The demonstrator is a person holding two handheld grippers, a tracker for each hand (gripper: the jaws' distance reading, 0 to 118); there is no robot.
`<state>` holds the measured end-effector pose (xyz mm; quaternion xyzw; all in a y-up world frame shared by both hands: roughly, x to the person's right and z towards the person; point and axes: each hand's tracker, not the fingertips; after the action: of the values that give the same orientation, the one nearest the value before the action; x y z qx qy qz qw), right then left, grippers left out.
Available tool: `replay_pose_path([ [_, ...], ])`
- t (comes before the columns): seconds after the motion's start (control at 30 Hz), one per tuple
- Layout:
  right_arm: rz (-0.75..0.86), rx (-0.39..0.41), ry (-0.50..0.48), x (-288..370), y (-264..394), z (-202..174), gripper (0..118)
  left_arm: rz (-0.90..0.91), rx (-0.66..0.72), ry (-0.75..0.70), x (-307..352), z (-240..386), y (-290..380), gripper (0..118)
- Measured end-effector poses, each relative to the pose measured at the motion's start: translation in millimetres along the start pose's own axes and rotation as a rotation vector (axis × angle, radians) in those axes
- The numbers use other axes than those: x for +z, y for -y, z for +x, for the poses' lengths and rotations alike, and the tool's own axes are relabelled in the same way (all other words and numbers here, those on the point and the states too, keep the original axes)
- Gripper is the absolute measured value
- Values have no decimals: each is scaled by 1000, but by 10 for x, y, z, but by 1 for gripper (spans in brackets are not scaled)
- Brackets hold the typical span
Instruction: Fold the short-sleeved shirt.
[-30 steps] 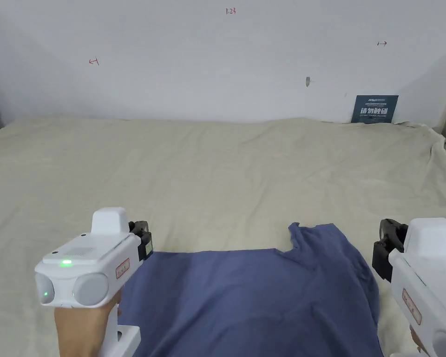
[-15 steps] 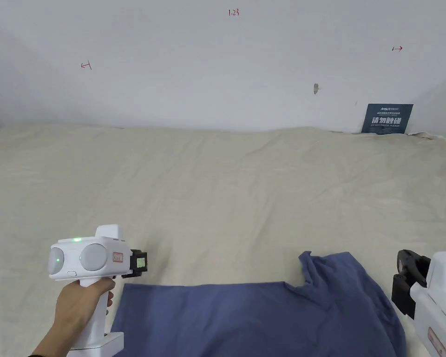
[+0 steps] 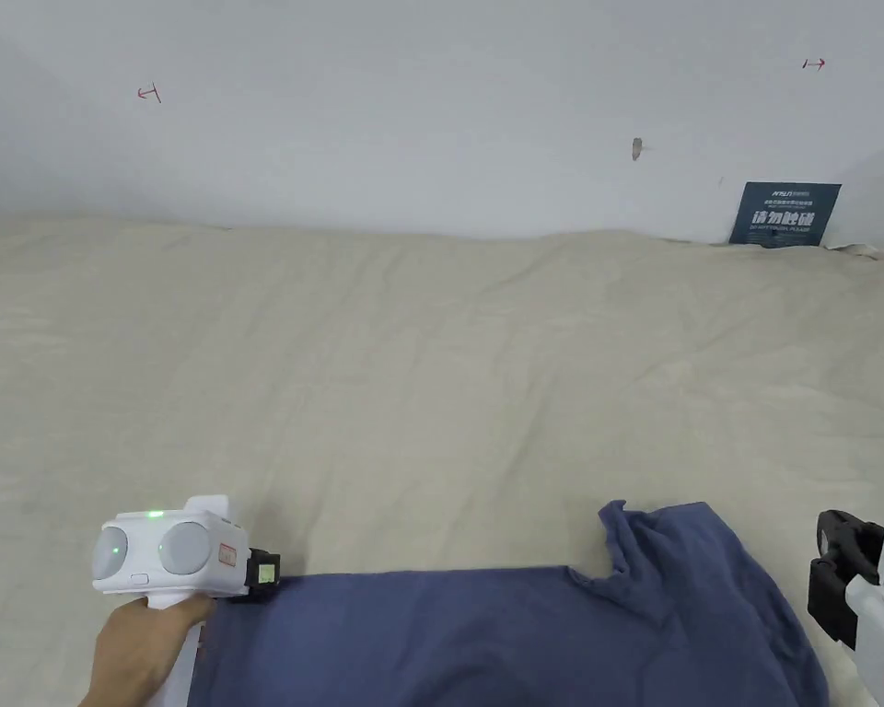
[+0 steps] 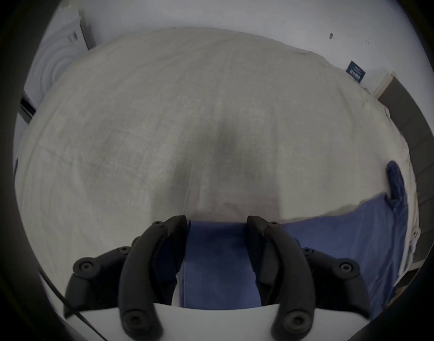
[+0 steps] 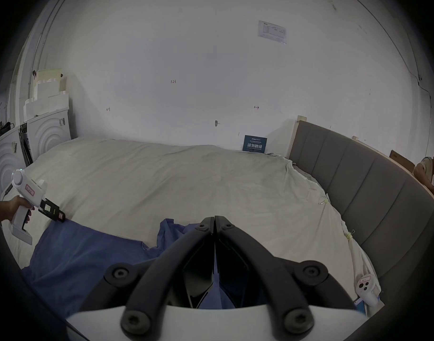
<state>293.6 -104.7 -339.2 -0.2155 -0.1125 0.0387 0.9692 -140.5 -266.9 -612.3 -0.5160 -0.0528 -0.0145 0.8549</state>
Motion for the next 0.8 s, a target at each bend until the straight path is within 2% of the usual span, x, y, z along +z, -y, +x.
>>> replay_pose_path([
  [0.07,-7,1,-5,-24,-18,-9,0,-9,4,-13,48,17,-19,38],
  [0.13,-16,-9,-17,-191,14,43,0,3,-14,-1,61,23,-16,3],
  [0.27,-61,-54,-41,-464,-32,157,0,59,-19,13,189,25,37,1],
  [0.4,-204,-87,-65,-882,-61,278,2,180,20,119,593,-15,77,1],
  [0.43,-245,-86,-70,-987,-51,300,14,196,27,144,689,-24,65,1],
  [0.47,-293,-98,-77,-1114,-34,326,32,208,39,192,786,-49,58,1],
  [0.5,-315,-118,-86,-1222,-26,349,56,224,55,204,864,-66,56,1],
  [0.53,-350,-111,-91,-1334,9,364,86,234,57,211,924,-80,55,1],
  [0.57,-411,-109,-106,-1459,60,375,99,246,55,218,1027,-43,49,1],
  [0.63,-474,-39,-63,-1691,169,399,101,258,50,220,1114,-42,47,1],
  [0.7,-507,-13,-32,-1875,307,396,100,262,42,223,1171,-18,37,1],
  [0.77,-578,27,-19,-1965,434,354,93,264,35,219,1194,-13,46,1],
  [0.8,-591,21,-14,-2003,499,344,88,262,33,218,1196,-16,54,1],
])
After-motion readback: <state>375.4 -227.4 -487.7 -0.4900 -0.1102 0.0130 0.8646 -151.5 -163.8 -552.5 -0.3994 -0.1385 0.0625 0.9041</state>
